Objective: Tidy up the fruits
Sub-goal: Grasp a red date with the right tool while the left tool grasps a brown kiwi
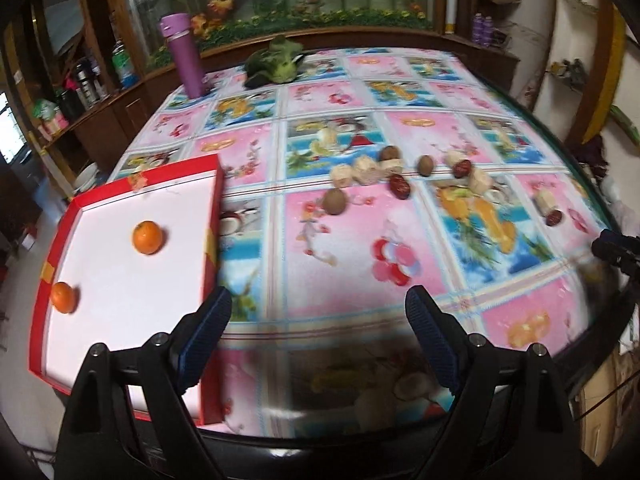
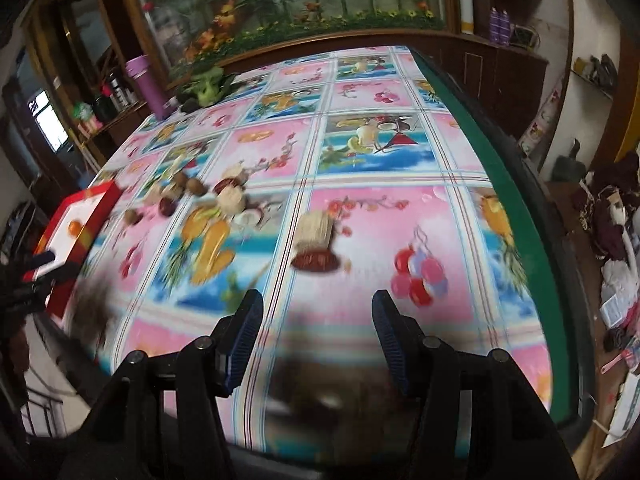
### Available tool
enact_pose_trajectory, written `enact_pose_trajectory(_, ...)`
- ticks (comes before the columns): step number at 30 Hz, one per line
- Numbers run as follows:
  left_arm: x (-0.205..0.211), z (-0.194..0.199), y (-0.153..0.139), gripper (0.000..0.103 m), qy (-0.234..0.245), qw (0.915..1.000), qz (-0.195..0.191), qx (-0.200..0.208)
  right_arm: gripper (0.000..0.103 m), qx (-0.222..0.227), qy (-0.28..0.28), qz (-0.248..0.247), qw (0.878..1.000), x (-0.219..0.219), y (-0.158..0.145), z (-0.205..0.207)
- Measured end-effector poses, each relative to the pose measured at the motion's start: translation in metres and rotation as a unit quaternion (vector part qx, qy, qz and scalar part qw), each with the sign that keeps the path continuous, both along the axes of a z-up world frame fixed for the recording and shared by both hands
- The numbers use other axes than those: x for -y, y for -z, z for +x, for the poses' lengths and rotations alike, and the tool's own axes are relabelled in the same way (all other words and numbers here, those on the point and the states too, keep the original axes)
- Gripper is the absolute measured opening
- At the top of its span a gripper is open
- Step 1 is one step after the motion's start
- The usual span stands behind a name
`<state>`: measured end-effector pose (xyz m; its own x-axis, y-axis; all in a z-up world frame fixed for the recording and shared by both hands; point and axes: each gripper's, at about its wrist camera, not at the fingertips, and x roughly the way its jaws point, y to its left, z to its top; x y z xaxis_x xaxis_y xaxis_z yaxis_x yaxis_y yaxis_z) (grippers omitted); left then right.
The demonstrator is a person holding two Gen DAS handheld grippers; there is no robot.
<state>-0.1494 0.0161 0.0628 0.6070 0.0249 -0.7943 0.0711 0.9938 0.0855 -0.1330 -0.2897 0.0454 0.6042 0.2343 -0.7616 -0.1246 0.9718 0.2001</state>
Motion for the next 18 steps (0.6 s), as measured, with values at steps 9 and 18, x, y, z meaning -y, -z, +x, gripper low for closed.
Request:
enact_pose_trajectory(9,-0.013,0.044,0.016,0.089,-0.031,0.9991,0.006,-0.03,0.056,-0.017,-0.003,0.019,1.0,-0.005,0.015,0.021)
enact_pose_trajectory(18,-0.008,0.098,0.039,0.089,-0.036,0.9977,-0.007,-0.058,0.052,-0.024,-0.007,0.015,1.0,-0.011,0.021,0.031)
